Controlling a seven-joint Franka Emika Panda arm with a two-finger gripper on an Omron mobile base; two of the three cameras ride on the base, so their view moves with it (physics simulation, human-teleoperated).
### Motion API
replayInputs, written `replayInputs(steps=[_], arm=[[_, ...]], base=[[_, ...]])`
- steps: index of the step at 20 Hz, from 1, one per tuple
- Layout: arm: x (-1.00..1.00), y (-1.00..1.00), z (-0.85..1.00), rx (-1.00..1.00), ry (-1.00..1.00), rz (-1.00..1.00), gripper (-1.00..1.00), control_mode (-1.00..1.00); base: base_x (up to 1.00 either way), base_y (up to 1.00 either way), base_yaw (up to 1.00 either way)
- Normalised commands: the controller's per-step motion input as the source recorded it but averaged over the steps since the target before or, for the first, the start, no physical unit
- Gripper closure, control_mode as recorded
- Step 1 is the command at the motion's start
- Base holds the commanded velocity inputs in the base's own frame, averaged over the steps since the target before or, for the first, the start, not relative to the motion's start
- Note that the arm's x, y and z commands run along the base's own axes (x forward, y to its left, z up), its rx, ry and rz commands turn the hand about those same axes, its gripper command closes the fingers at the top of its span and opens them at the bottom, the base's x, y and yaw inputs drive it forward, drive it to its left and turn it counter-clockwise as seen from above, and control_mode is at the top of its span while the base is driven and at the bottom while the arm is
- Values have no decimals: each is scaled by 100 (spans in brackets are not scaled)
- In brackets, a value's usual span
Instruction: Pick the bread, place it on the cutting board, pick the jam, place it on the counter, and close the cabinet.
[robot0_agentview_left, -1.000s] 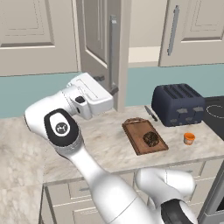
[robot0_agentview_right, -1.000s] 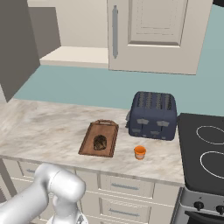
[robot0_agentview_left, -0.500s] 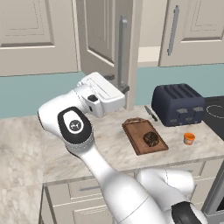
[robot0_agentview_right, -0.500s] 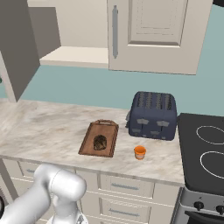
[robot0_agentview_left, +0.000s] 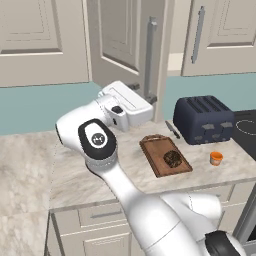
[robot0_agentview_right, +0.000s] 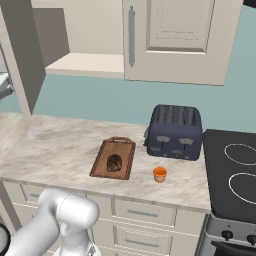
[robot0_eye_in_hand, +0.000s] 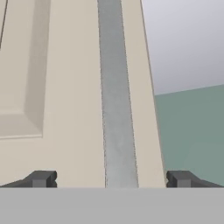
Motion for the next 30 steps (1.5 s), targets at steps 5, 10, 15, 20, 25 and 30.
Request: replayInputs(steps=[5, 10, 15, 20, 25, 30], arm=[[16, -26, 0, 0, 0, 0, -100, -100], [16, -33, 0, 0, 0, 5, -100, -100], [19, -41, 0, 0, 0, 12, -100, -100], [14, -46, 0, 1, 0, 15, -100, -100], [14, -47, 0, 1, 0, 15, -100, -100], [17, -45, 0, 0, 0, 15, -100, -100]], base=[[0, 0, 0], [0, 0, 0], [0, 0, 0], [0, 0, 0], [0, 0, 0], [0, 0, 0]])
